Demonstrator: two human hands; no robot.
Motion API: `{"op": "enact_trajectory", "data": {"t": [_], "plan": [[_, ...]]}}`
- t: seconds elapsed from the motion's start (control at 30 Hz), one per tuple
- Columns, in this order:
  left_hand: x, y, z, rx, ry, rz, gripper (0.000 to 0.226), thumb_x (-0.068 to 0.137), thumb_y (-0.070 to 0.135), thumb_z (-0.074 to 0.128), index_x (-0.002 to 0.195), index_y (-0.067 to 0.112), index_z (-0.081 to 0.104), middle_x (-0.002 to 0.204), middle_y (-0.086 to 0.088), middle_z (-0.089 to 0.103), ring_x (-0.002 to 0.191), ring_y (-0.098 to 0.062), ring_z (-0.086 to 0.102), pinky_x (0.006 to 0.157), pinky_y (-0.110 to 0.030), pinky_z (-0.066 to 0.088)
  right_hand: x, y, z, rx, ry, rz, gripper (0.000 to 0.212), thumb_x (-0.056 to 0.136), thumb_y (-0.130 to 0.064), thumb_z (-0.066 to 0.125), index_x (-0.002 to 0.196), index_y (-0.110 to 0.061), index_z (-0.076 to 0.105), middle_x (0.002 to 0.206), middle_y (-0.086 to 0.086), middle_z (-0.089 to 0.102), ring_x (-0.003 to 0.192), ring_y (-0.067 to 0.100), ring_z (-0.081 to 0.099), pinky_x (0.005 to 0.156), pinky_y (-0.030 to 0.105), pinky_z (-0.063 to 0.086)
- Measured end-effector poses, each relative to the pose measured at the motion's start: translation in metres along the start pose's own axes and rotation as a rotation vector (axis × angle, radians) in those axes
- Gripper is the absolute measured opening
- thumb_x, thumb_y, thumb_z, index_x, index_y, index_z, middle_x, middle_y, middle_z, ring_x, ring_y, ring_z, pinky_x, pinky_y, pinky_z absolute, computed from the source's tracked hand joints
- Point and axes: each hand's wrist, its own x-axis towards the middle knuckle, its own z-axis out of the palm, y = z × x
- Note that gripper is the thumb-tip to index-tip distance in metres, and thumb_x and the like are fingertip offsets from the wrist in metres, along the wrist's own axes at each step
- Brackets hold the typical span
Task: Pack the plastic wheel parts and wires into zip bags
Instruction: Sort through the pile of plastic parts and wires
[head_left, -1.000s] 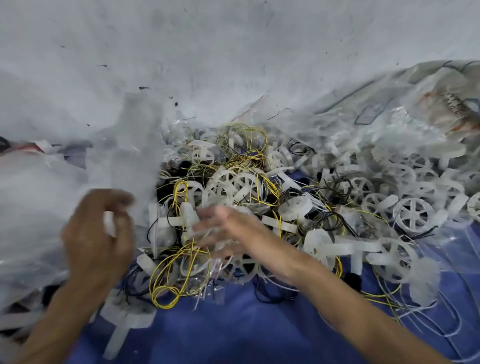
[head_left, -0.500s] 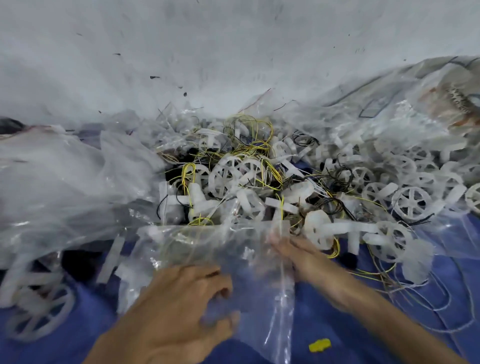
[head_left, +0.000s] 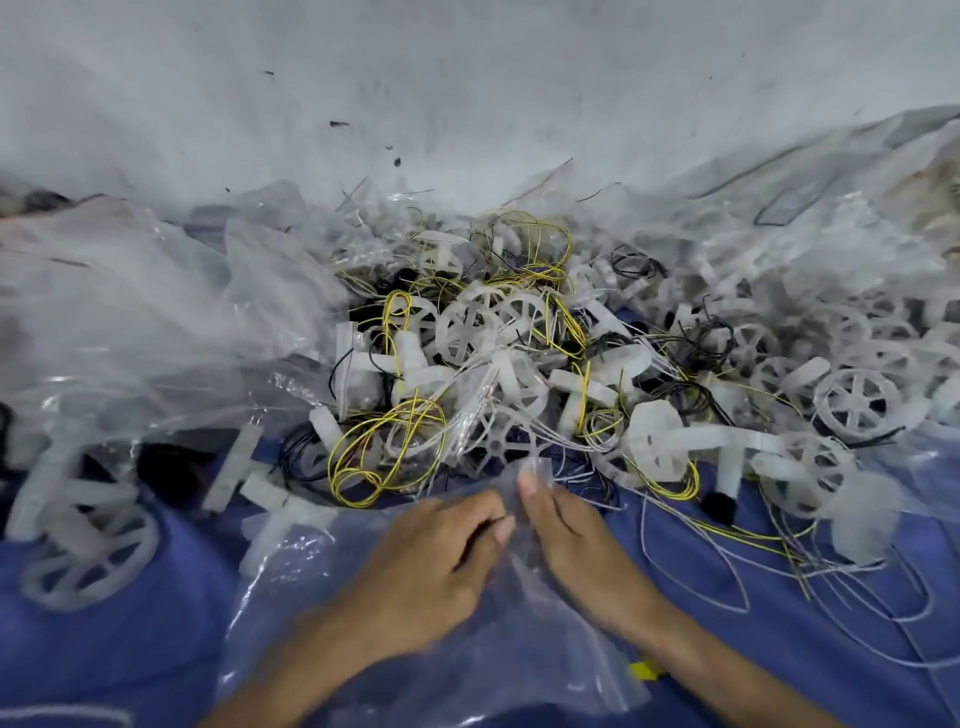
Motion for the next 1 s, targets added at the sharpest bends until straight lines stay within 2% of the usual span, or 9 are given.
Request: {"op": "enact_trajectory", "data": {"t": [0.13, 0.2, 0.3, 0.37, 0.5, 0.57, 0.63, 0.9, 1.0], "plan": [[0.006, -0.017, -0.009, -0.187, 0.252, -0.081, 0.025, 0.095, 0.027, 0.032, 0.072, 0.025, 0.039, 0.062, 0.010, 0.045, 0.057, -0.003, 0.042, 0.055, -0.016, 0.033, 0.016, 0.013, -0.014, -0.214, 0.106, -0.062, 0.032, 0.093, -0.038, 0.051, 0.071, -0.017, 0.041, 0.054, -0.010, 0.043, 0.056, 0.009, 0.040, 0.056, 0.025, 0.030], [0.005, -0.023, -0.006, -0.173, 0.294, -0.081, 0.027, 0.096, 0.030, 0.028, 0.073, 0.023, 0.038, 0.062, 0.011, 0.045, 0.056, -0.003, 0.040, 0.055, -0.015, 0.034, 0.016, 0.017, -0.019, -0.307, 0.096, -0.166, 0.030, 0.092, -0.044, 0.047, 0.070, -0.025, 0.037, 0.054, -0.010, 0.041, 0.055, 0.007, 0.039, 0.056, 0.026, 0.029], [0.001, -0.025, 0.008, -0.047, 0.260, -0.067, 0.027, 0.097, 0.038, 0.027, 0.073, 0.029, 0.034, 0.056, 0.010, 0.040, 0.053, -0.010, 0.042, 0.055, -0.033, 0.038, 0.009, 0.016, -0.032, -0.423, 0.147, -0.410, 0.035, 0.095, -0.050, 0.028, 0.082, -0.025, 0.049, 0.069, -0.014, 0.047, 0.064, 0.004, 0.045, 0.062, 0.030, 0.038], [-0.003, -0.025, 0.015, 0.011, 0.253, -0.066, 0.026, 0.098, 0.036, 0.029, 0.072, 0.031, 0.031, 0.056, 0.008, 0.039, 0.054, -0.016, 0.043, 0.057, -0.042, 0.037, 0.009, 0.016, -0.044, -0.642, 0.348, -0.516, 0.041, 0.097, -0.044, 0.031, 0.093, -0.012, 0.057, 0.088, -0.004, 0.053, 0.080, 0.015, 0.051, 0.068, 0.031, 0.042], [-0.004, -0.025, 0.018, 0.015, 0.249, -0.118, 0.023, 0.095, 0.033, 0.032, 0.073, 0.029, 0.031, 0.054, 0.011, 0.035, 0.056, -0.026, 0.045, 0.056, -0.048, 0.039, 0.017, 0.022, -0.068, -0.971, 0.756, -0.166, 0.047, 0.084, -0.043, 0.045, 0.109, -0.006, 0.058, 0.119, 0.018, 0.048, 0.105, 0.035, 0.043, 0.084, 0.049, 0.038], [-0.003, -0.026, 0.017, -0.005, 0.272, -0.136, 0.024, 0.095, 0.038, 0.029, 0.073, 0.028, 0.032, 0.053, 0.009, 0.034, 0.056, -0.025, 0.043, 0.055, -0.049, 0.038, 0.019, 0.030, -0.076, -0.957, 0.727, 0.041, 0.062, 0.082, -0.054, 0.034, 0.119, -0.009, 0.054, 0.129, 0.018, 0.041, 0.114, 0.036, 0.038, 0.093, 0.053, 0.031], [-0.003, -0.026, 0.015, -0.017, 0.278, -0.147, 0.028, 0.092, 0.047, 0.023, 0.073, 0.028, 0.032, 0.051, 0.008, 0.034, 0.057, -0.025, 0.043, 0.054, -0.049, 0.037, 0.020, 0.037, -0.081, -0.905, 0.677, 0.084, 0.070, 0.081, -0.060, 0.025, 0.124, -0.012, 0.051, 0.128, 0.014, 0.039, 0.118, 0.033, 0.037, 0.098, 0.051, 0.025], [-0.003, -0.023, 0.012, 0.010, 0.216, -0.154, 0.028, 0.094, 0.049, 0.027, 0.072, 0.031, 0.030, 0.053, 0.009, 0.038, 0.056, -0.022, 0.047, 0.054, -0.044, 0.038, 0.022, 0.042, -0.076, -0.736, 0.684, -0.105, 0.060, 0.084, -0.051, 0.038, 0.120, -0.006, 0.052, 0.116, 0.018, 0.042, 0.110, 0.024, 0.033, 0.094, 0.044, 0.027], [-0.005, -0.023, 0.012, 0.019, 0.165, -0.145, 0.027, 0.097, 0.044, 0.026, 0.072, 0.033, 0.030, 0.055, 0.011, 0.040, 0.056, -0.016, 0.044, 0.058, -0.038, 0.037, 0.021, 0.039, -0.074, -0.681, 0.672, -0.232, 0.044, 0.088, -0.033, 0.048, 0.117, 0.000, 0.051, 0.112, 0.023, 0.042, 0.105, 0.024, 0.035, 0.093, 0.021, 0.023]]}}
